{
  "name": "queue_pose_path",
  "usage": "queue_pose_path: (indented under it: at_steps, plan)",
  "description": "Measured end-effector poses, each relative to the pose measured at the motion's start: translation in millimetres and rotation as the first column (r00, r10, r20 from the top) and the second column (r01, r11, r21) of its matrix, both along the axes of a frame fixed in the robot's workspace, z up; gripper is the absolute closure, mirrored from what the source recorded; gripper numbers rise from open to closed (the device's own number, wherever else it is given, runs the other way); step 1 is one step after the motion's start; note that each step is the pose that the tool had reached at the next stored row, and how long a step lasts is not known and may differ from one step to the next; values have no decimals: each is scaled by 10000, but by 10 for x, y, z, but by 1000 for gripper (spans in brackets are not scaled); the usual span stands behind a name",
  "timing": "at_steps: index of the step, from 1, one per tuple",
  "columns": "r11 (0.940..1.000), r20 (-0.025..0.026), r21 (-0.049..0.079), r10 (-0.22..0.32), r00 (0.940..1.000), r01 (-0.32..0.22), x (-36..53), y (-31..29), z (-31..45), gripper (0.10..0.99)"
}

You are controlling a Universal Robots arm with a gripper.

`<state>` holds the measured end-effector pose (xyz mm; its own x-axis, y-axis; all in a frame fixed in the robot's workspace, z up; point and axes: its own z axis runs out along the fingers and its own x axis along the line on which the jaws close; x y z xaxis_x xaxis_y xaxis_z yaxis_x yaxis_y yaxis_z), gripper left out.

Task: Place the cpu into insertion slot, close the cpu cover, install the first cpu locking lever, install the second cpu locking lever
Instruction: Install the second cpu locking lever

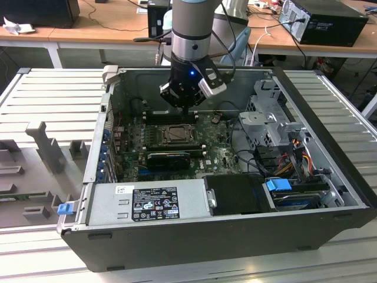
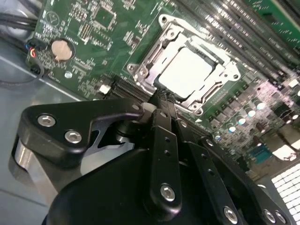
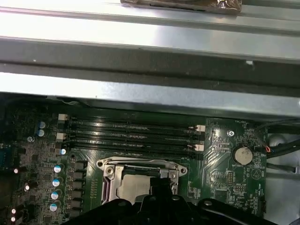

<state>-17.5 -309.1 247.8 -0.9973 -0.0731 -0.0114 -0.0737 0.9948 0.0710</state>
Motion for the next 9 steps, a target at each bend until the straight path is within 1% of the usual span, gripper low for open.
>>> queue_pose_path:
  at_steps: [4, 5, 7, 9]
  plan:
    - [10000, 0, -9, -2, 10000, 2, 0, -72, -1, 980]
    - [10000, 0, -13, -23, 10000, 23, 0, -85, 0, 980]
    - [9999, 0, -12, -113, 9999, 113, 0, -91, 3, 980]
    - [9999, -1, -14, -142, 9999, 142, 0, -124, 3, 980]
